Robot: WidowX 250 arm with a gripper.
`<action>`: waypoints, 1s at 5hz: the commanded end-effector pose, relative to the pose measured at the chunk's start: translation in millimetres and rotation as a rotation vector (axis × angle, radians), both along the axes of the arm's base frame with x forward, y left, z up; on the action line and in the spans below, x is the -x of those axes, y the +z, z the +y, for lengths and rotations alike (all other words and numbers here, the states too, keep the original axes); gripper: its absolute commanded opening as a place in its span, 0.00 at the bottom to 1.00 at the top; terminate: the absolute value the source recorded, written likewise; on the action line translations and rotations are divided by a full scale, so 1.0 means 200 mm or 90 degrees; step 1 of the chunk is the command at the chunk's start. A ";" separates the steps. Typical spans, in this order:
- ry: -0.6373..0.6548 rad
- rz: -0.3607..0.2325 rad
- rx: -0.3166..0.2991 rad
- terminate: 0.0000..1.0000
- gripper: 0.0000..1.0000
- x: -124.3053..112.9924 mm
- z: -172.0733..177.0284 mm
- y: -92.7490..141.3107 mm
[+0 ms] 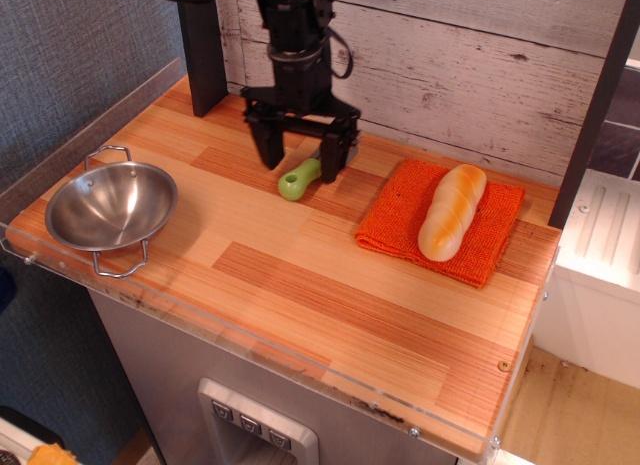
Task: Put the spatula below the cloth.
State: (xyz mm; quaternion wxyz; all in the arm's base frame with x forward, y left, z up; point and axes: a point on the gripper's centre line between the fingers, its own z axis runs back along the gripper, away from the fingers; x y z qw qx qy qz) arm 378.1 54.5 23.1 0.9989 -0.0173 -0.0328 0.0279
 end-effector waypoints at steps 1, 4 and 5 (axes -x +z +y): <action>-0.029 0.006 -0.030 0.00 0.00 -0.05 -0.07 -0.01; 0.039 -0.007 -0.027 0.00 0.00 0.05 -0.15 0.31; 0.027 -0.028 -0.014 0.00 0.00 0.14 -0.29 0.40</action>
